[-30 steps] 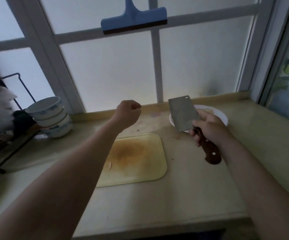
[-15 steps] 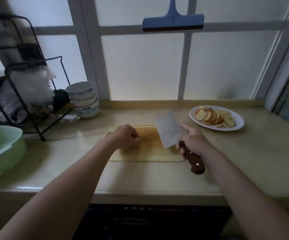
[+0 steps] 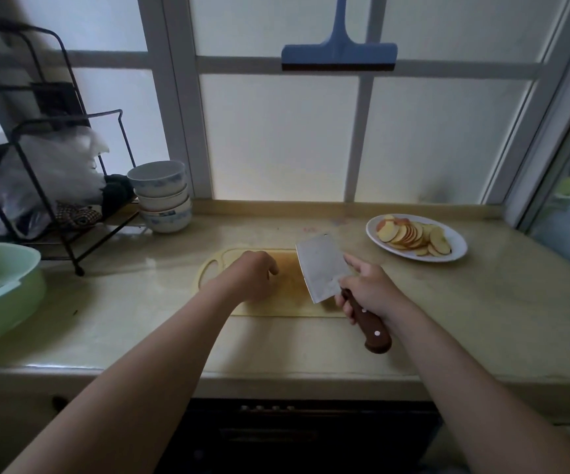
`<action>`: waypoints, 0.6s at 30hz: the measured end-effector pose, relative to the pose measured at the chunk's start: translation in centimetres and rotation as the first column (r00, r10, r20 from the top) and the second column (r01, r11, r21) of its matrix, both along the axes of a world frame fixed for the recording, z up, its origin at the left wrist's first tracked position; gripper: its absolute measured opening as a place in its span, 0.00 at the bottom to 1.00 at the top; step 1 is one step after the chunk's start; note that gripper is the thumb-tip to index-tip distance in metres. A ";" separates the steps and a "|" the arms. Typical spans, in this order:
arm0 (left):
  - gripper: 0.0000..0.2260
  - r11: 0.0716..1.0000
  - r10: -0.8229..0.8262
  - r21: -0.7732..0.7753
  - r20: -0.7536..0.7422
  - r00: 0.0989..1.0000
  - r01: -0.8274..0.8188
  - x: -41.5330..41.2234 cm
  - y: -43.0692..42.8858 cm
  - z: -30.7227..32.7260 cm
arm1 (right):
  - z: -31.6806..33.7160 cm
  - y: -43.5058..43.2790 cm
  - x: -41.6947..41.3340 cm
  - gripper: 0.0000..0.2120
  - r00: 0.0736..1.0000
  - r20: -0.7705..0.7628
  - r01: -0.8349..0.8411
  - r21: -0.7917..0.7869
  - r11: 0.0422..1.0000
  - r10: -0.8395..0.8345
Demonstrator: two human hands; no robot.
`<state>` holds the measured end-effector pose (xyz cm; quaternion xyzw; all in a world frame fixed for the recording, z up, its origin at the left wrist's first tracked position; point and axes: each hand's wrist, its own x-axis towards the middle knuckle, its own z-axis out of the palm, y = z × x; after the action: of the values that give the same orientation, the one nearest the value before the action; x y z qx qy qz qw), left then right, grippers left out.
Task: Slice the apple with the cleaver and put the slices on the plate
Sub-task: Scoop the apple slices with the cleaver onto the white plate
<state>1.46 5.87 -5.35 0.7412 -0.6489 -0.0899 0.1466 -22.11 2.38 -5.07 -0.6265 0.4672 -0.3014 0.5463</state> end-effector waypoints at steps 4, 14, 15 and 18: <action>0.21 0.999 0.045 -0.002 -0.029 0.999 -0.045 0.0 0.0 0.0 | 0.0 0.4 0.0 0.33 1.000 0.004 0.002 -0.002 1.000 -0.002; 0.21 0.961 0.126 -0.169 -0.429 0.894 -0.217 -1.1 -0.4 2.1 | 1.4 0.4 -1.7 0.28 1.000 -0.021 -0.010 -0.049 0.999 0.009; 0.20 0.956 0.124 -0.180 -0.470 0.874 -0.232 -1.3 -0.6 2.5 | 1.7 0.3 -2.0 0.27 0.999 -0.041 -0.008 -0.075 0.997 0.005; 0.16 0.948 0.101 -0.190 -0.585 0.805 -0.257 -2.4 -1.6 4.3 | 2.9 -0.5 -3.5 0.23 0.988 -0.152 0.002 -0.218 0.976 -0.036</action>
<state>-0.97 4.28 -1.06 0.7132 -0.5083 -0.2062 0.4364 -25.60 1.84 -2.18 -0.6993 0.4787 -0.3062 0.4336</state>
